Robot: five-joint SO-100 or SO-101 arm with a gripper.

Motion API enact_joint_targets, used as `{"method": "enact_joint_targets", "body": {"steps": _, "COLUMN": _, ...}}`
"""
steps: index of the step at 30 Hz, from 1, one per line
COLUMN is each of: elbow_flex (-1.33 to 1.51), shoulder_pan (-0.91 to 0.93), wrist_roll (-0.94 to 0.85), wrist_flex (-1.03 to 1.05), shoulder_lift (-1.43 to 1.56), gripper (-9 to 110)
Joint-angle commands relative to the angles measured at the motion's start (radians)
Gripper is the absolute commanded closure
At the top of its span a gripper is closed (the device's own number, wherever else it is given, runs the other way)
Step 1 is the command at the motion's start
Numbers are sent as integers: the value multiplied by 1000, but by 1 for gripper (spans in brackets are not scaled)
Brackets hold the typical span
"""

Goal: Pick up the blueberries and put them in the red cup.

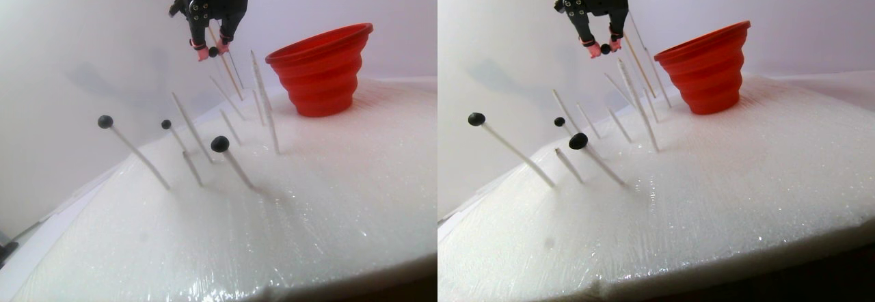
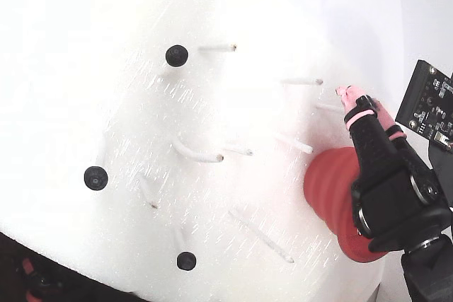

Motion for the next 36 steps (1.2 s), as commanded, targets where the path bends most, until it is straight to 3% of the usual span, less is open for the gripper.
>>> {"method": "enact_joint_targets", "body": {"steps": 1, "elbow_flex": -9, "shoulder_pan": 12, "wrist_roll": 2, "wrist_flex": 32, "shoulder_lift": 126, "gripper": 90}}
{"method": "enact_joint_targets", "body": {"steps": 36, "elbow_flex": 29, "shoulder_pan": 196, "wrist_roll": -35, "wrist_flex": 278, "shoulder_lift": 331, "gripper": 90}}
